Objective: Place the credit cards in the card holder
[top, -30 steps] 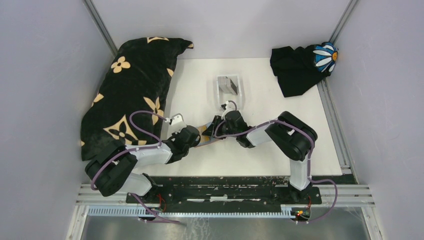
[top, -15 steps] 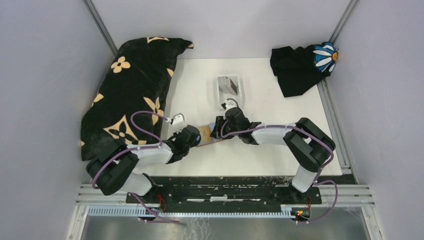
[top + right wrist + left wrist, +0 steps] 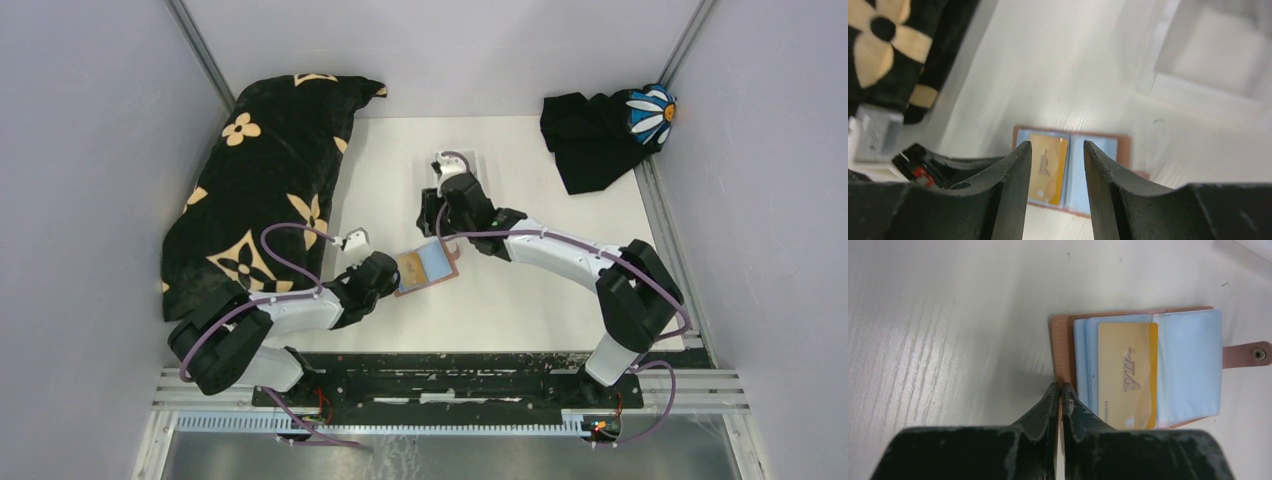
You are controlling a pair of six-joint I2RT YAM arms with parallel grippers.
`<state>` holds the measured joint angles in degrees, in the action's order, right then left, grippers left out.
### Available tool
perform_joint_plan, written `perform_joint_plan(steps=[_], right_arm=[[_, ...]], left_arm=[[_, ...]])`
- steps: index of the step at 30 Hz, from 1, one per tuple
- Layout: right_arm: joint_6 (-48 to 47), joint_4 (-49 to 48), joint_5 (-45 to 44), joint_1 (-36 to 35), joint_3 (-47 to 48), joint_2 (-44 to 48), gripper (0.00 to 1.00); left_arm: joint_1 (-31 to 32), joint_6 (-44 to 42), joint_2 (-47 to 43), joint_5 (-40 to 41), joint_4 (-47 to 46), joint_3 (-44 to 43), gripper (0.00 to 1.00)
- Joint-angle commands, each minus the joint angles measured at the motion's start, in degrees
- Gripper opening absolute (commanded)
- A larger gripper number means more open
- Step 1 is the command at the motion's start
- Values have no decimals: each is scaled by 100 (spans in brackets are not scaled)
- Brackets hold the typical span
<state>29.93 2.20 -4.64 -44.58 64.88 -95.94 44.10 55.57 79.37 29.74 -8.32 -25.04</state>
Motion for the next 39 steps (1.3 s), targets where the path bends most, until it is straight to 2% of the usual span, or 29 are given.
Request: perform_joint_plan(steps=[1,9,13,21,26,39], right_arm=[[-627,450,-764,126,949,-134,49],[-1206,1174,-1361,597,2549,-1171,54],[-1227,1323,-1376,926,3069,-1585,59],[-1271,1708,-1268,1365,3978,-2263,61],[-1136,1927,-1079,1576,4339,-2622,61],[-642,1927,-433,1775,4582,-3289,61]], left_arm=[[12,-322,-198,-42,346,105,11],[7,-454,-300,-30,339,84,14],[7,-501,-308,-30,339,79,14],[9,-490,-155,-32,292,68,14],[8,-486,-30,-45,279,-5,15],[11,-503,38,-11,252,-41,15]])
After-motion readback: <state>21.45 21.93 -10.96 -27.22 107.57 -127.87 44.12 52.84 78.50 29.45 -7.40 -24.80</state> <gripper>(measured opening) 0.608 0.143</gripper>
